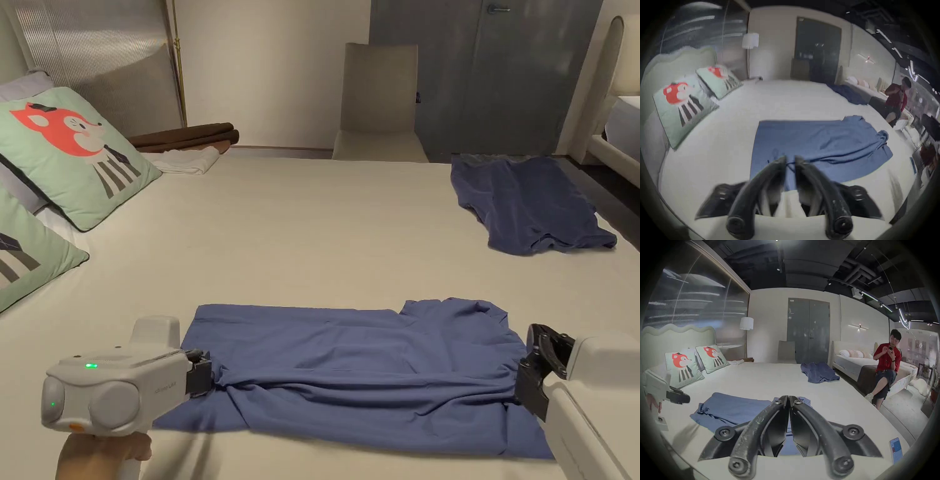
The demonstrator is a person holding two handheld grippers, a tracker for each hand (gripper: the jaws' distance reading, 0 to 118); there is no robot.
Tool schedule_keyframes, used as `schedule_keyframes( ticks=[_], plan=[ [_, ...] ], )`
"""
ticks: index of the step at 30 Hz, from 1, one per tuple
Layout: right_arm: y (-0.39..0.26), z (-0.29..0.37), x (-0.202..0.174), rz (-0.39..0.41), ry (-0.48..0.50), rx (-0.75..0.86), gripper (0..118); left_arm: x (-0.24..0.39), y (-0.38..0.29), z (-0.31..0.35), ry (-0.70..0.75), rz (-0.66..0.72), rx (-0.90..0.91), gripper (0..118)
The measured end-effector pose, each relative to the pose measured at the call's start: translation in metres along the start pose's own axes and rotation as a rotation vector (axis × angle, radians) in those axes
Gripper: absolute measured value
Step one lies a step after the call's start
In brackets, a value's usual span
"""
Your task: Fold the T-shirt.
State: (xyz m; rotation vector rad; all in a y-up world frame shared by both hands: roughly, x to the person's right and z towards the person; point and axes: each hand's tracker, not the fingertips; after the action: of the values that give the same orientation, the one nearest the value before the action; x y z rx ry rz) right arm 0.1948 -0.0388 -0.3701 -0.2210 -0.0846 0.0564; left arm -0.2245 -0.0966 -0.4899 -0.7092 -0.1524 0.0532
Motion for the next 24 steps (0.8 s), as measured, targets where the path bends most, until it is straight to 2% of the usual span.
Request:
schedule_keyframes(
  ticks=[1, 2, 3, 6, 8, 10, 11, 12, 13, 14, 15, 16, 18, 19, 20, 21, 22, 23, 24],
  plan=[
    [-0.001, -0.002, 0.002, -0.002, -0.006, -0.006, 0, -0.008, -0.001, -0.012, 0.008, 0.024, -0.043, 67],
    [-0.003, -0.005, 0.004, -0.003, -0.009, -0.013, 0, -0.016, -0.003, -0.025, 0.013, 0.058, -0.082, 88],
    [-0.004, -0.008, 0.005, -0.004, -0.012, -0.021, 0, -0.021, -0.005, -0.034, 0.027, 0.064, -0.109, 99],
    [-0.009, -0.017, 0.010, -0.004, -0.022, -0.046, 0, -0.033, -0.015, -0.063, 0.087, 0.028, -0.176, 98],
    [-0.013, -0.024, 0.013, -0.010, -0.028, -0.064, 0, -0.036, -0.024, -0.081, 0.126, 0.021, -0.225, 86],
    [-0.017, -0.028, 0.016, -0.015, -0.033, -0.083, 0, -0.036, -0.032, -0.093, 0.127, 0.018, -0.255, 66],
    [-0.019, -0.031, 0.018, -0.020, -0.035, -0.089, 0, -0.035, -0.039, -0.098, 0.117, 0.020, -0.272, 65],
    [-0.022, -0.033, 0.020, -0.028, -0.036, -0.101, 0, -0.033, -0.042, -0.099, 0.101, 0.032, -0.269, 57],
    [-0.024, -0.035, 0.022, -0.038, -0.036, -0.117, 1, -0.029, -0.042, -0.091, 0.124, 0.017, -0.203, 38],
    [-0.028, -0.038, 0.025, -0.051, -0.040, -0.135, 1, -0.026, -0.041, -0.086, 0.108, -0.011, -0.195, 30],
    [-0.031, -0.042, 0.029, -0.066, -0.046, -0.159, 1, -0.026, -0.040, -0.082, 0.072, -0.018, -0.181, 30],
    [-0.035, -0.048, 0.033, -0.084, -0.056, -0.192, 1, -0.023, -0.039, -0.078, 0.055, -0.006, -0.173, 10],
    [-0.045, -0.061, 0.041, -0.119, -0.071, -0.253, 1, -0.018, -0.037, -0.070, 0.066, -0.006, -0.155, 10],
    [-0.052, -0.071, 0.047, -0.140, -0.067, -0.290, 8, -0.019, -0.036, -0.065, 0.065, -0.018, -0.119, 10],
    [-0.060, -0.081, 0.053, -0.149, -0.067, -0.336, 20, -0.017, -0.033, -0.059, 0.073, -0.026, -0.092, 10],
    [-0.067, -0.090, 0.058, -0.153, -0.073, -0.371, 41, -0.015, -0.031, -0.053, 0.069, -0.038, -0.068, 10],
    [-0.076, -0.102, 0.062, -0.158, -0.087, -0.432, 73, -0.014, -0.028, -0.046, 0.060, -0.044, -0.043, 10],
    [-0.085, -0.114, 0.066, -0.161, -0.097, -0.492, 89, -0.013, -0.025, -0.041, 0.049, -0.044, -0.031, 10],
    [-0.094, -0.123, 0.068, -0.169, -0.099, -0.521, 97, -0.013, -0.022, -0.036, 0.036, -0.039, -0.022, 9]
  ],
)
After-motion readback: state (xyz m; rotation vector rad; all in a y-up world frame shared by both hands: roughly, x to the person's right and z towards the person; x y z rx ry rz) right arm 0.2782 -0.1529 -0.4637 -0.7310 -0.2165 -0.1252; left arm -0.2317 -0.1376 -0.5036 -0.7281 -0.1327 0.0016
